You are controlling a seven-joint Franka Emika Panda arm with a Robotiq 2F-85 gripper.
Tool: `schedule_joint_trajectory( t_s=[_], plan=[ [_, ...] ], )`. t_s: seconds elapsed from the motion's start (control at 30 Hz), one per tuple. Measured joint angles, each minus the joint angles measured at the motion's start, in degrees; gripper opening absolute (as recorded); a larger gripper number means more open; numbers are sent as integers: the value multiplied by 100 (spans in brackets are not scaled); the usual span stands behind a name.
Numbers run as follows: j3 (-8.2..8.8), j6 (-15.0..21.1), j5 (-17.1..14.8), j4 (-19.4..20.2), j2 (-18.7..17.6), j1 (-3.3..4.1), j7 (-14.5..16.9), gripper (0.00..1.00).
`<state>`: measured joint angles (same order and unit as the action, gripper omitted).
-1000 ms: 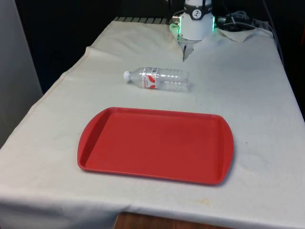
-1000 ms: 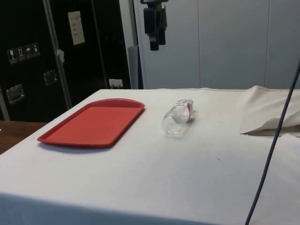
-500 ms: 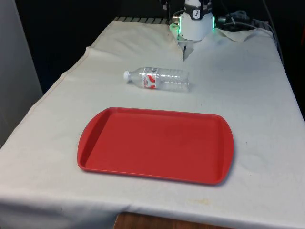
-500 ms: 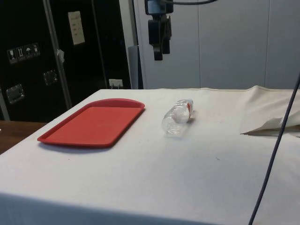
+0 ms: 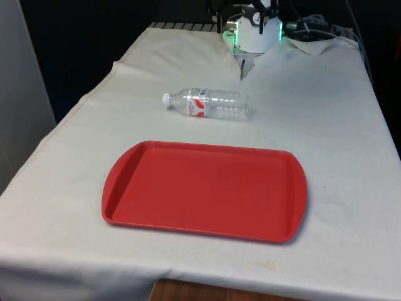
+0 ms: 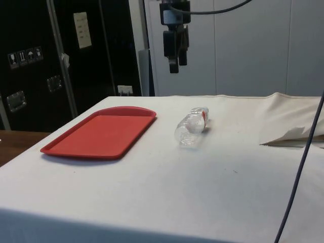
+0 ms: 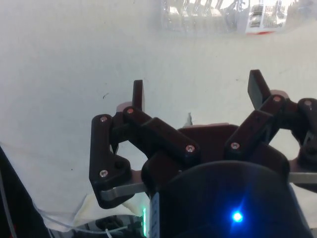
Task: Place the bottle upright on the tray.
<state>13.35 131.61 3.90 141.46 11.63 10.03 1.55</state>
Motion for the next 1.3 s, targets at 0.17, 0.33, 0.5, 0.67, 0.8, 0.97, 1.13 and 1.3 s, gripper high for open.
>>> schedule_joint_trajectory(
  t_s=[0.17,0.33,0.5,0.67,0.8,0.97,1.13,1.3],
  plan=[
    [-11,0,0,-23,-29,0,0,100],
    [-6,-6,0,-23,-34,0,0,100],
    [23,0,0,-11,-86,0,0,100],
    [126,52,0,-6,-206,0,11,100],
    [172,92,0,11,-246,0,11,100],
    [264,138,0,74,-298,0,0,100],
    [332,229,-6,143,-350,-6,-29,100],
    [407,264,-6,183,-401,-6,-69,100]
  ],
)
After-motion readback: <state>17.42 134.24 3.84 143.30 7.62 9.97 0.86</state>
